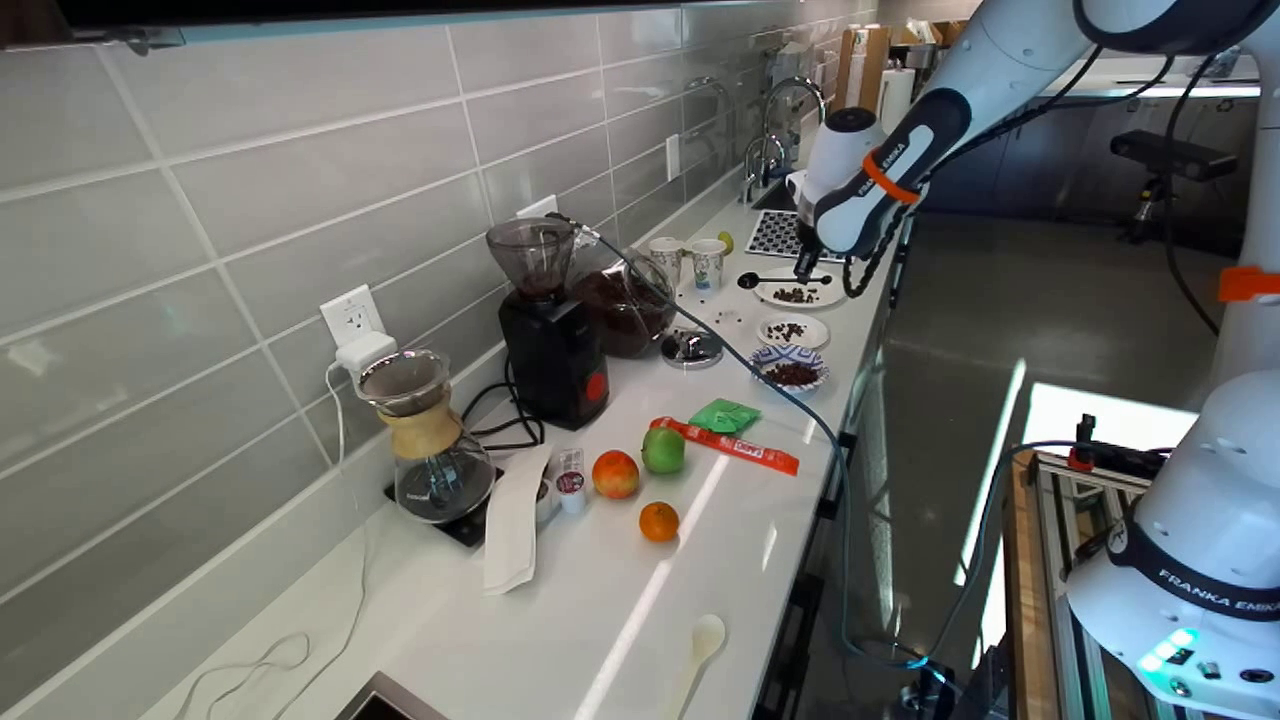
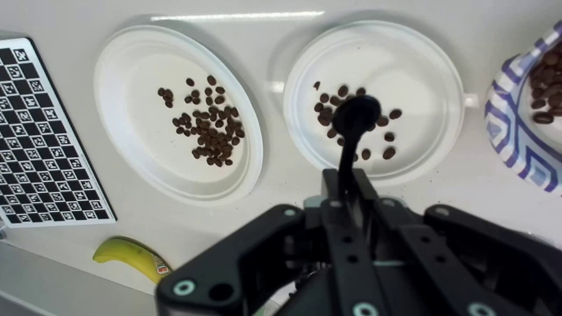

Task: Use the silver soon to put some of the brown objects onto the small plate

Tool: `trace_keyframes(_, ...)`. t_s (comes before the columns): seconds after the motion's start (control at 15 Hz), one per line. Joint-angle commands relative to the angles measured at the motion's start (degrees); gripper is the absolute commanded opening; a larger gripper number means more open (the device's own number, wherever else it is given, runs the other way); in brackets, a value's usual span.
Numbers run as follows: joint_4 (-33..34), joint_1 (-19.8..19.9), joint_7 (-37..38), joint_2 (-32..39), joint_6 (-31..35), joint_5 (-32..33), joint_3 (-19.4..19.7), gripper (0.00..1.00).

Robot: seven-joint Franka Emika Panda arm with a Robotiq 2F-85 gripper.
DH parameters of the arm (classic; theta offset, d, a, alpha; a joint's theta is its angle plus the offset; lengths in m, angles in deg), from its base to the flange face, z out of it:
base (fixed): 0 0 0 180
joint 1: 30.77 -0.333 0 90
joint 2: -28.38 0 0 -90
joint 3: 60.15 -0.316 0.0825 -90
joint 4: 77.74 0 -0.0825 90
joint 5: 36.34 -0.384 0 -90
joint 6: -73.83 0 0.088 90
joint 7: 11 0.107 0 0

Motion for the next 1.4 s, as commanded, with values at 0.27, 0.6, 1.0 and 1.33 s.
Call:
trace_keyframes(0.27,11.3,0.9,-12.1,5.5,-8.1,-13.2,-3.9,0.02)
trace_keyframes(0.6,18.2,2.1,-16.9,10.2,-8.8,-16.9,-5.7,0.02)
trace_keyframes(1.0,27.4,4.1,-19.8,16.6,-11.1,-20.1,-8.8,0.02)
trace_keyframes(1.33,35.8,3.5,-17.5,22.0,-16.5,-20.1,-8.4,0.02)
